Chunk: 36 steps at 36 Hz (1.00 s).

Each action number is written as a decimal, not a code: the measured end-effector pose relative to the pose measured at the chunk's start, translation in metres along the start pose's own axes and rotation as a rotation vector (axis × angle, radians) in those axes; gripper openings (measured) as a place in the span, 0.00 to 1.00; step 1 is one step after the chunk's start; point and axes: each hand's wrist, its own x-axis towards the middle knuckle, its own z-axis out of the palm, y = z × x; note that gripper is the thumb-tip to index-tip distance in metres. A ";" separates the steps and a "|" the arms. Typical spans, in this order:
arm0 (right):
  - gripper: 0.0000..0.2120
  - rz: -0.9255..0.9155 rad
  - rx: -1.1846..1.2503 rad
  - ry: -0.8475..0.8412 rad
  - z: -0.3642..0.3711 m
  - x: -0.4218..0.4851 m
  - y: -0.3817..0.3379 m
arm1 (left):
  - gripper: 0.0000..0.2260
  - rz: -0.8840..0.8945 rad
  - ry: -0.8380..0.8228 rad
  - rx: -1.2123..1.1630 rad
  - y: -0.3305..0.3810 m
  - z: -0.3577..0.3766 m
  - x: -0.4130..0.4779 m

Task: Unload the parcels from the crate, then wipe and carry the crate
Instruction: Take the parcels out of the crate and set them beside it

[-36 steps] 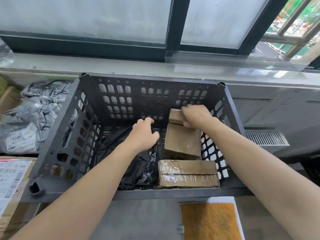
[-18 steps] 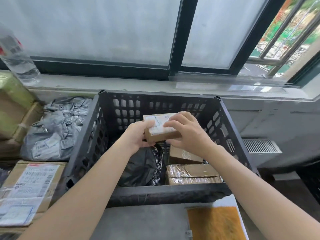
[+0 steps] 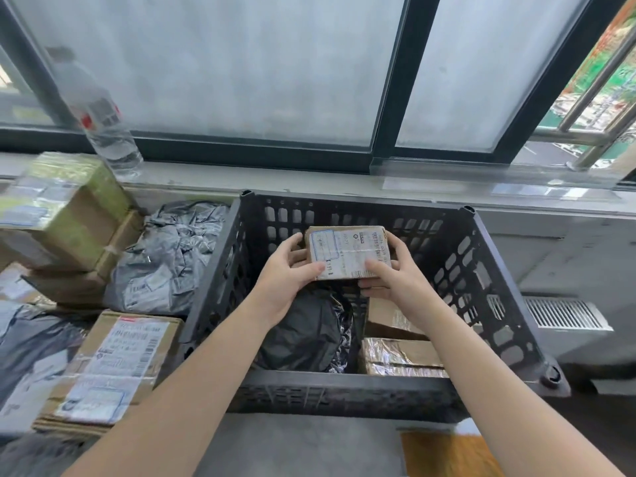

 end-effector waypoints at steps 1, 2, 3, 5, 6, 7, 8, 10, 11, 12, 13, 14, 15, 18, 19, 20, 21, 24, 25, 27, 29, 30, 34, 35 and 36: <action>0.32 0.001 -0.038 -0.024 -0.001 0.000 0.001 | 0.28 0.017 0.012 0.001 0.000 0.001 -0.001; 0.33 0.004 -0.083 -0.047 -0.001 0.000 0.002 | 0.25 0.032 0.024 -0.009 0.000 0.001 -0.001; 0.34 0.008 -0.123 -0.071 -0.001 -0.001 0.003 | 0.22 0.044 0.036 -0.022 0.001 0.001 -0.001; 0.33 0.014 -0.168 -0.102 0.000 0.000 0.005 | 0.19 0.054 0.058 -0.041 0.002 0.000 0.000; 0.32 0.016 -0.181 -0.109 0.000 0.000 0.006 | 0.19 0.056 0.065 -0.050 0.002 -0.001 0.000; 0.30 0.020 -0.189 -0.111 0.001 0.000 0.006 | 0.19 0.056 0.067 -0.059 0.003 -0.001 0.000; 0.28 0.021 -0.191 -0.109 0.001 0.001 0.006 | 0.18 0.057 0.067 -0.066 0.003 -0.001 0.000; 0.26 0.011 -0.182 -0.095 0.002 0.001 0.006 | 0.17 0.059 0.058 -0.078 0.003 -0.001 0.000; 0.26 -0.002 -0.176 -0.085 0.003 0.001 0.006 | 0.16 0.059 0.053 -0.085 0.003 0.000 -0.001; 0.26 -0.016 -0.171 -0.074 0.003 0.001 0.006 | 0.16 0.058 0.049 -0.088 0.003 0.000 -0.002; 0.26 -0.030 -0.165 -0.060 0.003 0.001 0.006 | 0.16 0.056 0.044 -0.083 0.003 0.000 -0.003; 0.27 -0.043 -0.156 -0.044 0.003 0.001 0.006 | 0.17 0.053 0.041 -0.070 0.003 0.000 -0.003; 0.28 -0.054 -0.139 -0.026 0.003 0.001 0.006 | 0.17 0.048 0.041 -0.048 0.003 0.001 -0.004; 0.27 -0.088 -0.056 0.033 0.003 0.003 0.003 | 0.22 0.032 0.047 0.033 0.004 0.000 -0.008; 0.27 -0.098 -0.041 0.047 0.003 0.004 0.001 | 0.24 0.027 0.044 0.056 0.005 -0.001 -0.009; 0.26 -0.106 -0.037 0.055 0.003 0.004 0.000 | 0.26 0.022 0.038 0.072 0.005 -0.003 -0.010; 0.25 -0.114 -0.037 0.059 0.004 0.004 -0.002 | 0.27 0.019 0.029 0.087 0.006 -0.004 -0.012; 0.21 -0.144 -0.045 0.068 0.008 0.006 -0.009 | 0.27 0.020 0.009 0.139 0.008 -0.010 -0.017; 0.19 -0.153 -0.036 0.070 0.010 0.006 -0.013 | 0.26 0.021 0.009 0.155 0.010 -0.012 -0.019; 0.16 -0.172 -0.003 0.076 0.016 0.006 -0.021 | 0.22 0.029 0.018 0.164 0.013 -0.014 -0.023; 0.14 -0.196 0.014 0.079 0.024 0.008 -0.028 | 0.17 0.040 0.040 0.144 0.018 -0.018 -0.028; 0.13 -0.205 0.016 0.075 0.028 0.009 -0.032 | 0.16 0.047 0.053 0.135 0.021 -0.020 -0.031; 0.13 -0.215 0.102 0.042 0.059 0.015 -0.048 | 0.16 0.109 0.122 0.068 0.036 -0.035 -0.047; 0.14 -0.210 0.141 0.028 0.068 0.016 -0.053 | 0.16 0.127 0.145 0.046 0.040 -0.039 -0.051; 0.16 -0.202 0.174 0.007 0.079 0.016 -0.058 | 0.16 0.145 0.169 0.022 0.044 -0.045 -0.056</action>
